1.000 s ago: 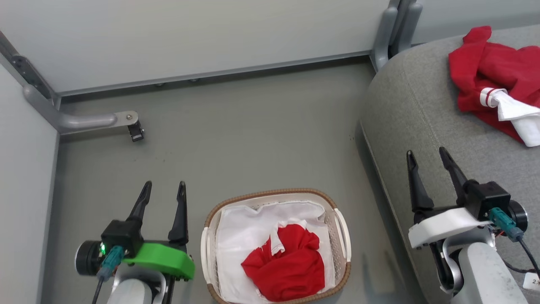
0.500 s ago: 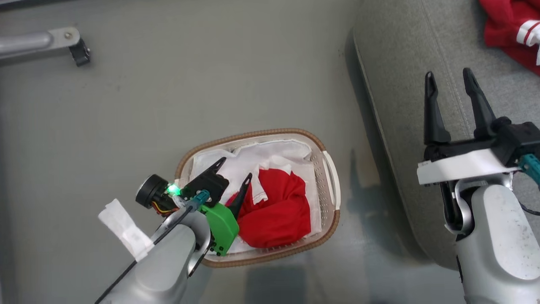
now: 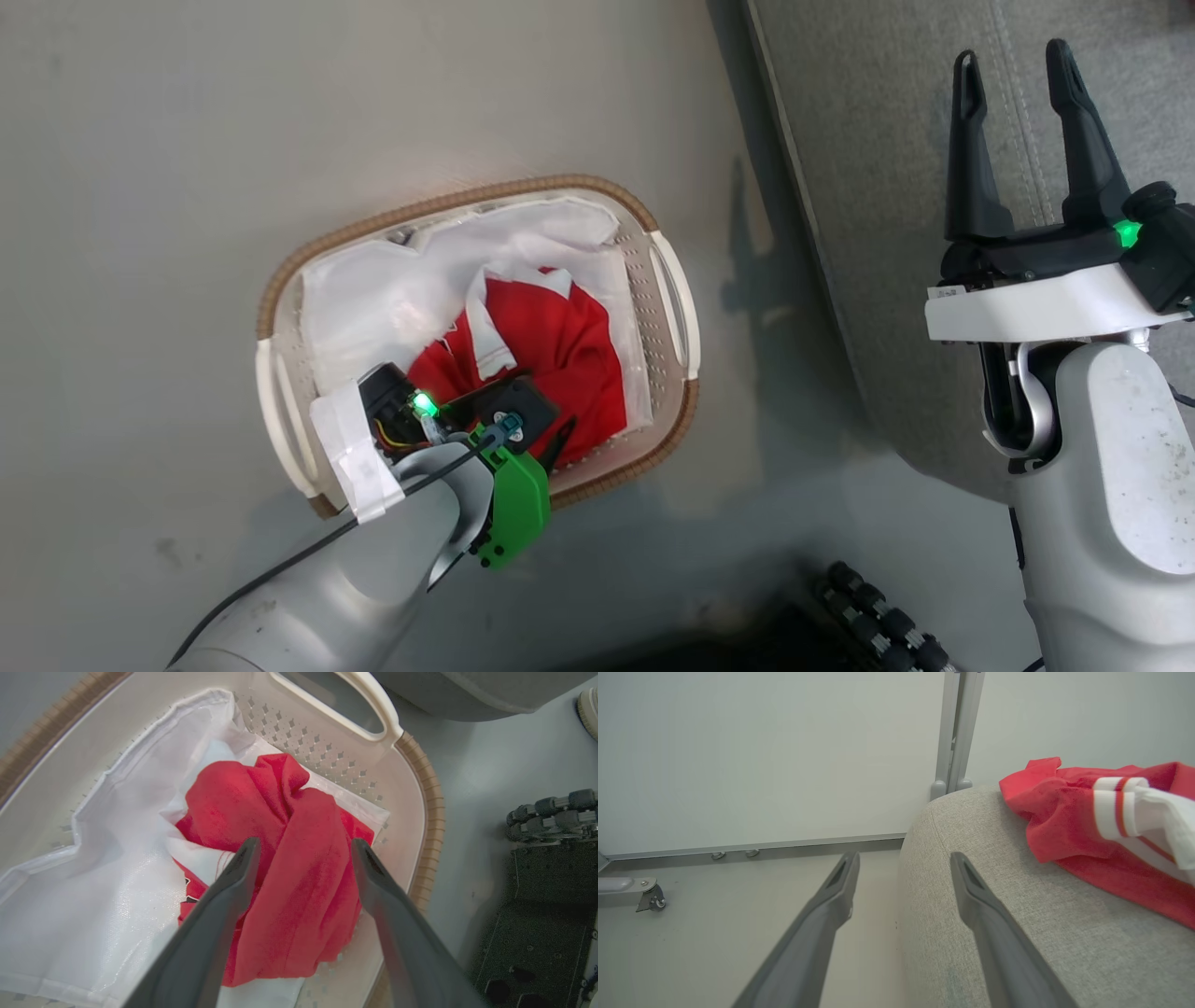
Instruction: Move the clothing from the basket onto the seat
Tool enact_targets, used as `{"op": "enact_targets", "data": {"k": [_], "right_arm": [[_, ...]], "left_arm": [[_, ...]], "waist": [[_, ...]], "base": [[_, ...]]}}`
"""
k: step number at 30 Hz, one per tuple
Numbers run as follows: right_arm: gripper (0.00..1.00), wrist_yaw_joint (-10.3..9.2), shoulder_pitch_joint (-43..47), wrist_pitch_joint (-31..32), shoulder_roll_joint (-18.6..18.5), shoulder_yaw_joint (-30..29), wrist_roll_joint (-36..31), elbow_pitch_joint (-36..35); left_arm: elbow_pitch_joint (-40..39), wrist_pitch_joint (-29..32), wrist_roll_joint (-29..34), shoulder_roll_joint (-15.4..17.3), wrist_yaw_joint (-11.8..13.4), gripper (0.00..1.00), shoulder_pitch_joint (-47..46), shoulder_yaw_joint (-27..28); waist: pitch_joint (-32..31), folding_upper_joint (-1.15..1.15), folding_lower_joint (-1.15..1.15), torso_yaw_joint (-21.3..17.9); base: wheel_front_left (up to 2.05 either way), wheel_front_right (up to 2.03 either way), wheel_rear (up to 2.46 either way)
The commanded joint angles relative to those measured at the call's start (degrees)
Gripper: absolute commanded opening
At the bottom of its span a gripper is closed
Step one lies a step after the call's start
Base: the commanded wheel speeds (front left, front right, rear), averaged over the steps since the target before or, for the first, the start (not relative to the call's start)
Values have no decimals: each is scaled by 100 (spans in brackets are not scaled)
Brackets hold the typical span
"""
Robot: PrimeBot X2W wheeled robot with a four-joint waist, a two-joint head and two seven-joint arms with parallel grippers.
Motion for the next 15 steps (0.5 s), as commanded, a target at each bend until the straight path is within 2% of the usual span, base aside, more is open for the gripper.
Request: {"op": "enact_targets", "data": {"k": [1, 11, 12, 14, 15], "right_arm": [[100, -8, -76, -28, -6, 18, 30, -41], [100, -8, -313, -28, -8, 125, 115, -114], [100, -8, -322, -28, -9, 137, 123, -107], [100, -8, -329, -28, -9, 165, 138, -87], [100, -8, -333, -28, -9, 175, 141, -70]], "left_arm": [[110, -10, -138, 64, 6, 100, -171, -83], [864, -145, -581, -4, 5, 100, -612, -392], [904, -138, -613, -16, 5, 86, -626, -418], [1000, -200, -583, -14, 5, 46, -684, -483], [1032, -224, -590, -21, 5, 32, -684, -503]], "waist": [[572, 0, -1, -380], [917, 0, -1, -431], [924, 0, -1, -425], [930, 0, -1, -411], [923, 0, -1, -400]], "base": [[0, 0, 0], [0, 0, 0], [0, 0, 0], [0, 0, 0], [0, 0, 0]]}}
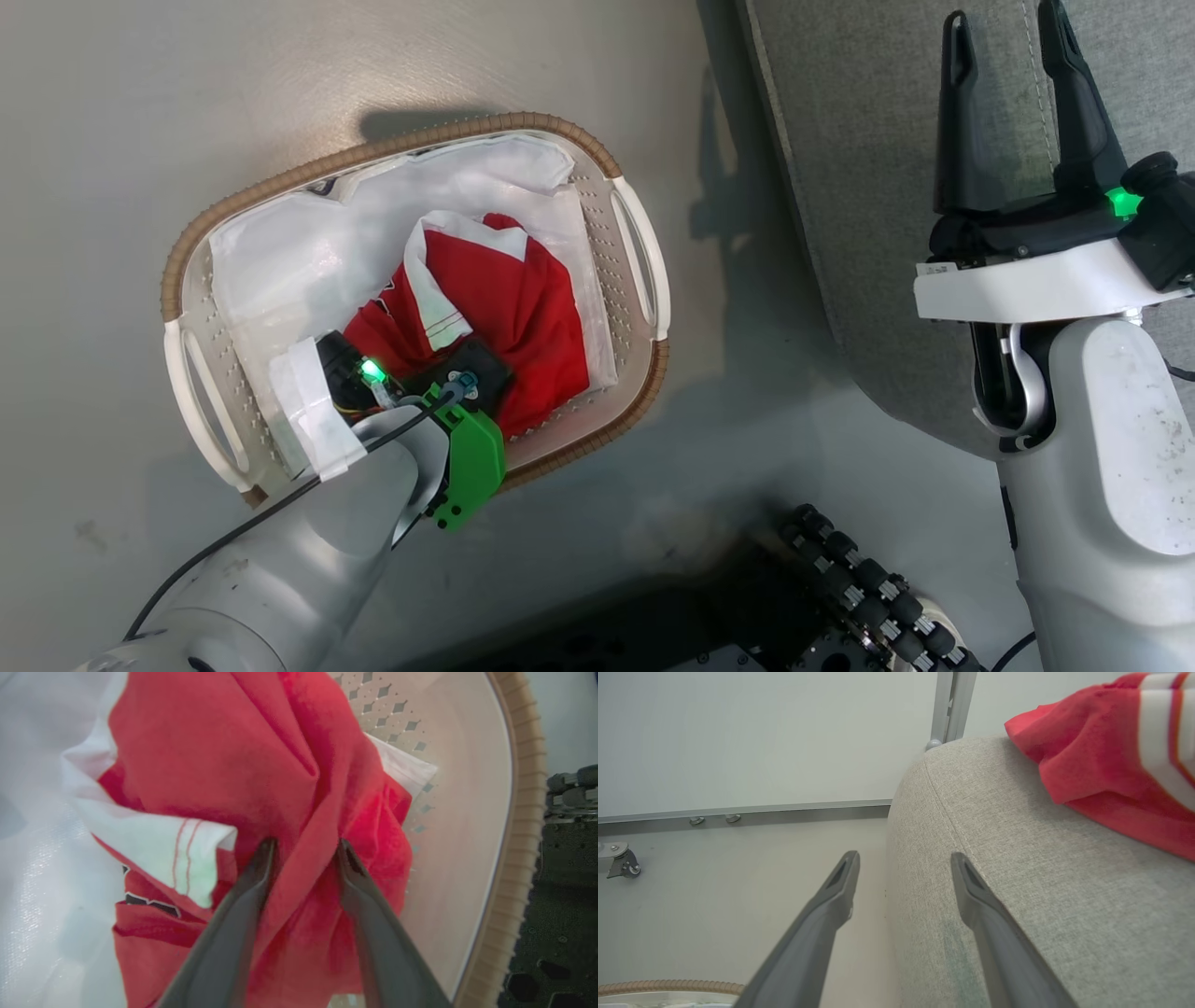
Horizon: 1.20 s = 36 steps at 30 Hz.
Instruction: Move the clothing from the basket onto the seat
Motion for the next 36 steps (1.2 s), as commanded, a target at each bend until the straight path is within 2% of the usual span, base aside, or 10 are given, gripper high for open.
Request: {"op": "enact_targets", "data": {"k": [1, 2, 11, 22, 30, 36], "right_arm": [[100, -8, -75, -28, -12, 17, 48, 29], [100, -8, -77, -28, -12, 32, 47, 43], [100, -8, 72, -28, -14, 72, -126, 314], [100, -8, 601, -28, -16, -84, -461, 800], [100, -8, 1255, -28, -17, -231, -680, 1145], [100, -8, 1695, -28, -17, -270, -773, 1334]], "left_arm": [[40, -65, -37, 5, 5, 14, -89, -15], [58, -107, -82, -4, 5, 0, -81, -21], [74, -350, -188, -39, 101, 0, -1, 192], [-1618, -350, 308, 522, 388, 0, 585, 1077], [-2575, -347, 891, 918, 274, 0, 891, 1472], [-2924, -347, 1166, 1190, 135, 0, 599, 1494]], "waist": [[-8, 0, -1, 8], [-32, 0, -1, 20], [-522, 0, -1, 184], [-1911, 0, -1, 579], [-3130, 0, -1, 818], [-3909, 0, -1, 906]], "base": [[0, 0, 0], [0, 0, 0], [0, 0, 0], [0, 0, 0], [0, 0, 0], [0, 0, 0]]}}
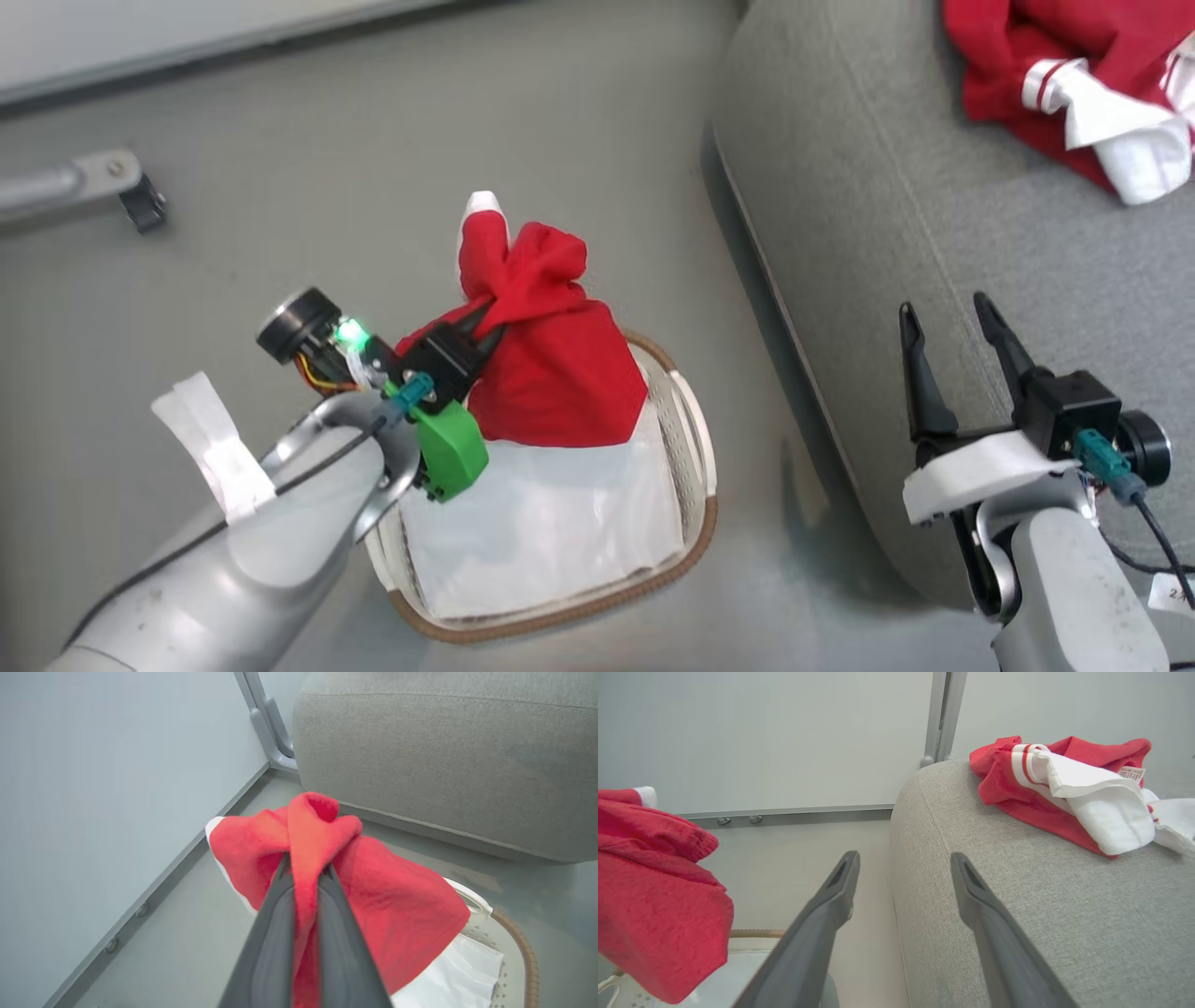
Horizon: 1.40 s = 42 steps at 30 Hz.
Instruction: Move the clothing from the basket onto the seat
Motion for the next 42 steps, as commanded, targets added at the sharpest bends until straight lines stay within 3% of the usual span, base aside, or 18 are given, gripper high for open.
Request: {"op": "enact_targets", "data": {"k": [1, 10, 19, 26, 32, 42], "right_arm": [[100, -8, 184, -28, -22, -8, -33, 47], [100, -8, 487, -28, -21, 77, -98, 158], [100, -8, 386, -28, -21, 348, -66, 114], [100, -8, 218, -28, -19, 982, 315, -80], [100, -8, 75, -28, -23, 1663, 135, -46], [100, -8, -428, -28, -21, 1726, -246, -217]], "left_arm": [[-84, -23, 56, 60, -42, 0, -172, -9], [-363, 185, -124, 207, -137, 0, -1233, -272], [-623, 345, -607, 134, -135, 0, -2101, -511], [-481, 325, -710, -78, -133, 0, -2298, -581], [-415, 264, -780, -224, -134, 0, -2370, -626], [-303, 206, -879, -389, -134, 0, -2410, -734]], "waist": [[-1037, 0, 0, 280], [-1693, 0, 0, 334], [-1980, 0, 0, 295], [-2059, 0, 0, 285], [-2119, 0, 0, 310], [-2161, 0, 0, 421]], "base": [[0, 0, 0], [0, 0, 0], [0, 0, 0], [0, 0, 0], [0, 0, 0], [0, 0, 0]]}}
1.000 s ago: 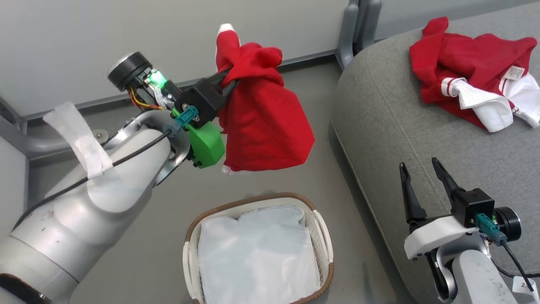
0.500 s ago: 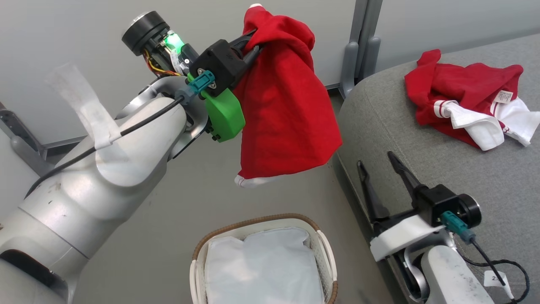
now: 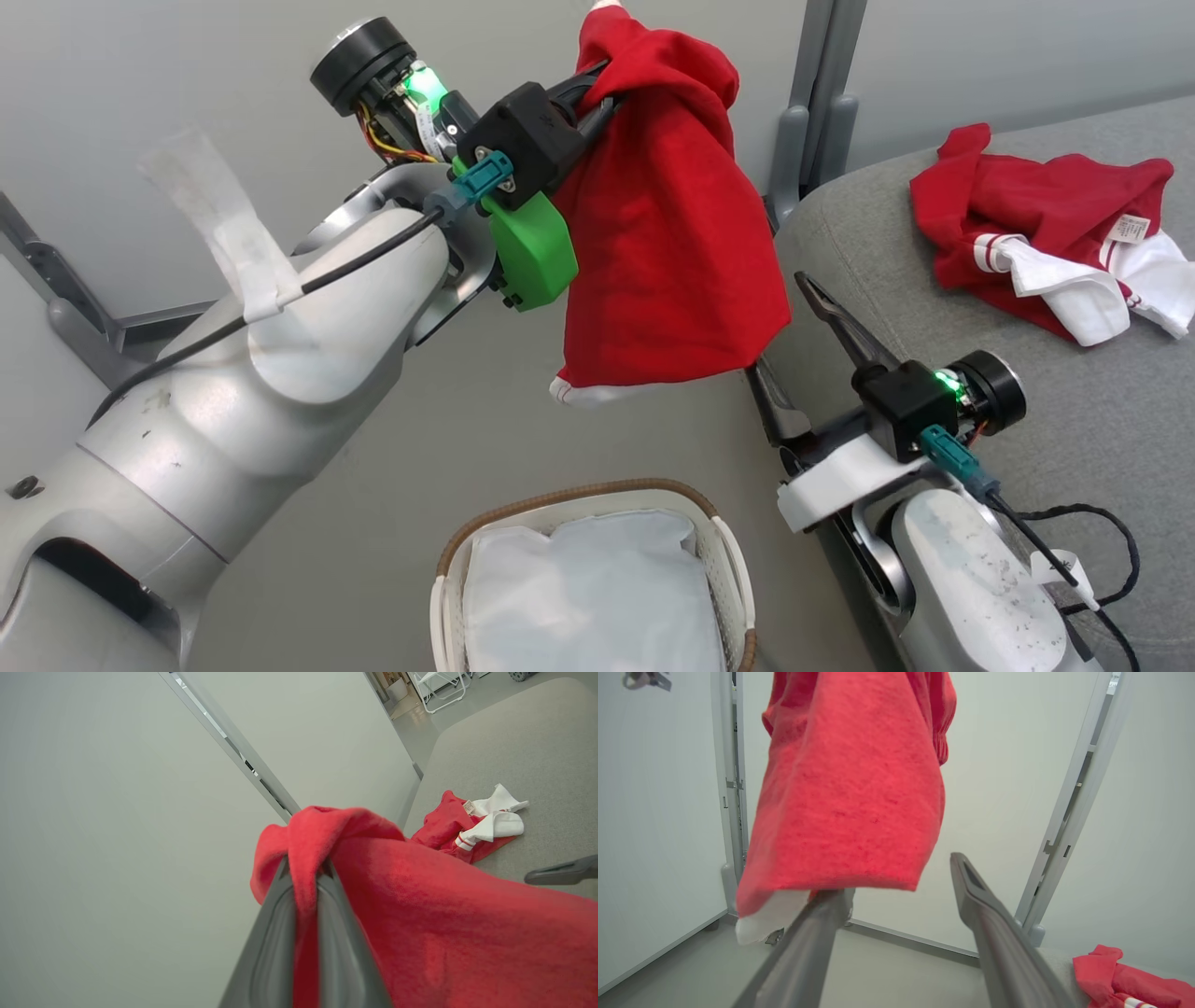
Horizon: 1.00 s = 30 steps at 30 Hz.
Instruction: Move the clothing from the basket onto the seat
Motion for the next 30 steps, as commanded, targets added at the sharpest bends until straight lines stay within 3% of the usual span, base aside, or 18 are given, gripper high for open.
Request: {"op": "enact_targets", "data": {"k": [1, 11, 19, 20, 21, 23, 24, 30], "right_arm": [[100, -8, -51, -28, -20, -22, -20, -82], [100, -8, -251, -28, -20, 203, -159, -430], [100, -8, -783, -28, -19, 573, -245, 344], [64, -8, -846, -27, -20, 629, -196, 501], [41, -8, -940, -28, -20, 696, -142, 686], [21, -8, -1104, -28, -20, 789, -41, 912], [3, -8, -1159, -28, -20, 819, -1, 987], [0, -8, -1394, -28, -20, 901, 158, 1119]], "left_arm": [[40, -33, -78, -26, 13, 0, -64, -15], [147, -98, -165, -97, 13, 0, 142, -131], [123, -125, -227, -186, 13, 0, 184, -224], [118, -130, -238, -195, 13, 0, 179, -226], [114, -137, -239, -201, 13, 0, 171, -229], [101, -147, -254, -217, 13, 0, 162, -232], [94, -152, -265, -225, 13, 0, 163, -237], [82, -163, -329, -195, 13, 0, 241, -243]], "waist": [[-8, 0, 0, 21], [-45, 0, 0, 70], [-9, 0, 0, 127], [-6, 0, 0, 136], [-1, 0, 0, 147], [11, 0, 0, 165], [16, 0, 0, 174], [43, 0, 0, 203]], "base": [[0, 0, 0], [0, 0, 0], [0, 0, 0], [0, 0, 0], [0, 0, 0], [0, 0, 0], [0, 0, 0], [0, 0, 0]]}}
